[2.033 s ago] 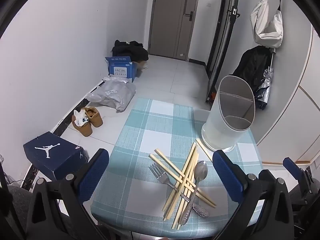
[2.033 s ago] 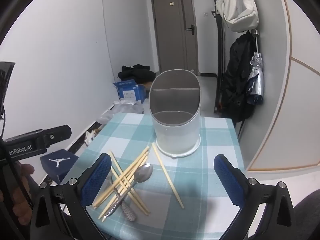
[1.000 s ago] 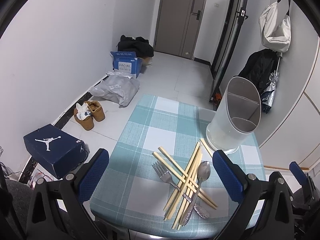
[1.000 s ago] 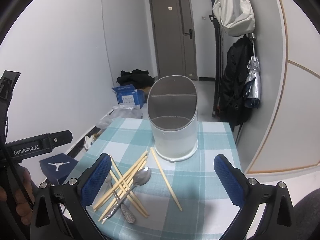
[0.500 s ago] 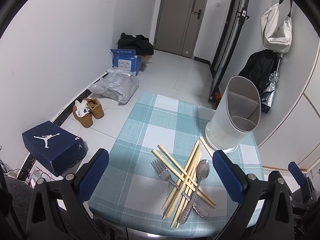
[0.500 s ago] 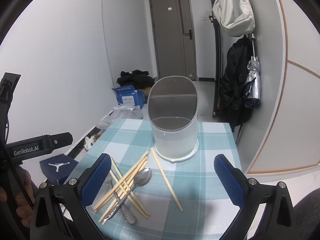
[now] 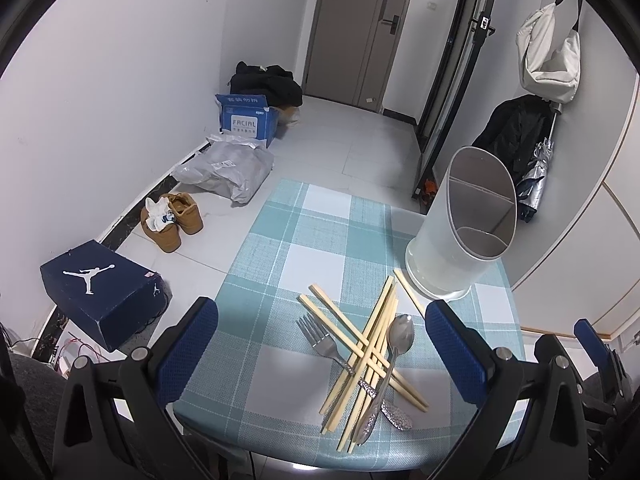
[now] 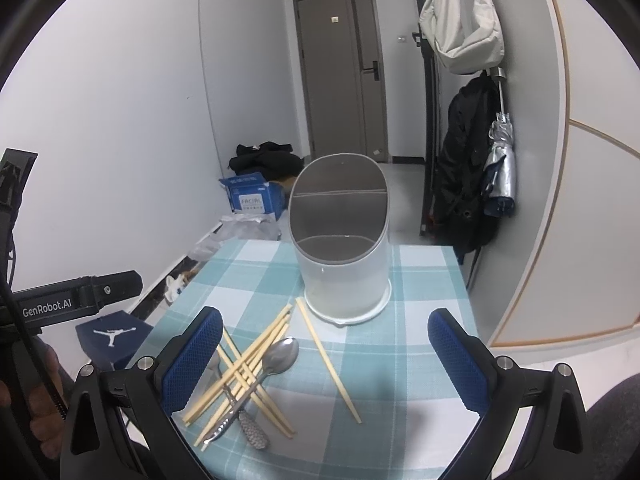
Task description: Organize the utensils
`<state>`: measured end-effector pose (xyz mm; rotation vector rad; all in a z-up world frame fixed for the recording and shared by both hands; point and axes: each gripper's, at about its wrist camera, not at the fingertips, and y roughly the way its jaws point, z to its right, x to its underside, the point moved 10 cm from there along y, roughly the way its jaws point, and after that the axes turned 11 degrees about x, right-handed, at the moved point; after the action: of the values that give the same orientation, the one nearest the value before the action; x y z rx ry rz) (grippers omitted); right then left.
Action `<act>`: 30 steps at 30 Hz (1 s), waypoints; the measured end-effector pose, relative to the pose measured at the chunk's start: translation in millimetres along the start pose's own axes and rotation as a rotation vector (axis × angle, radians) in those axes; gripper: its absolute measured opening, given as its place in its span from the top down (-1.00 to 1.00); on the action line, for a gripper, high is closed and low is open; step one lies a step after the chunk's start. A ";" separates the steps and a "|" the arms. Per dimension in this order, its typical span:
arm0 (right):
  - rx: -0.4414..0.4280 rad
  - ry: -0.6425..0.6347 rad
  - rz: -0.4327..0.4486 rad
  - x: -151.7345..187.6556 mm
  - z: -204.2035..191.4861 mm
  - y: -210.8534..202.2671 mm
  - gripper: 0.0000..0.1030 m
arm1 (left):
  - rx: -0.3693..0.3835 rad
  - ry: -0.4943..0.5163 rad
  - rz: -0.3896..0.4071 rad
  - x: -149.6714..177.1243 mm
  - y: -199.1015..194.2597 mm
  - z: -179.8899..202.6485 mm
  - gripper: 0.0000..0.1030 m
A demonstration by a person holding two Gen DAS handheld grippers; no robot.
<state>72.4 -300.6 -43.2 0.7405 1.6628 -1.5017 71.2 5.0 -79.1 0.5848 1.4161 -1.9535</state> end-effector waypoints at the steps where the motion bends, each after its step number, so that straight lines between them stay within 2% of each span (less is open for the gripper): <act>1: 0.000 0.000 -0.001 0.1 0.2 0.4 -1.00 | 0.000 -0.003 -0.001 0.3 -0.1 -0.2 -0.97; 10: -0.007 0.004 -0.006 -0.1 -1.3 4.3 -1.00 | 0.007 -0.026 -0.014 -1.4 4.0 -3.5 -0.97; 18: -0.091 -0.005 -0.008 1.6 -16.6 11.3 -1.00 | -0.008 -0.068 -0.006 -7.3 9.9 -14.0 -0.97; 21: -0.122 -0.028 -0.050 4.5 -25.1 23.0 -1.00 | -0.018 -0.096 -0.013 -9.5 15.8 -22.0 -0.97; 24: -0.162 -0.046 -0.131 9.0 -33.7 42.2 -0.97 | -0.018 -0.150 -0.037 -9.5 25.6 -33.8 -0.97; 26: -0.185 -0.049 -0.181 14.0 -37.5 53.1 -0.90 | -0.013 -0.201 -0.058 -9.6 32.9 -43.1 -0.97; 30: -0.254 -0.047 -0.343 33.7 -49.5 83.2 -0.64 | -0.006 -0.267 -0.099 -9.9 45.7 -55.2 -0.97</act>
<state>115.2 -242.5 -116.0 0.2916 1.9706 -1.4808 110.1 50.2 -120.1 0.2428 1.3028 -2.0177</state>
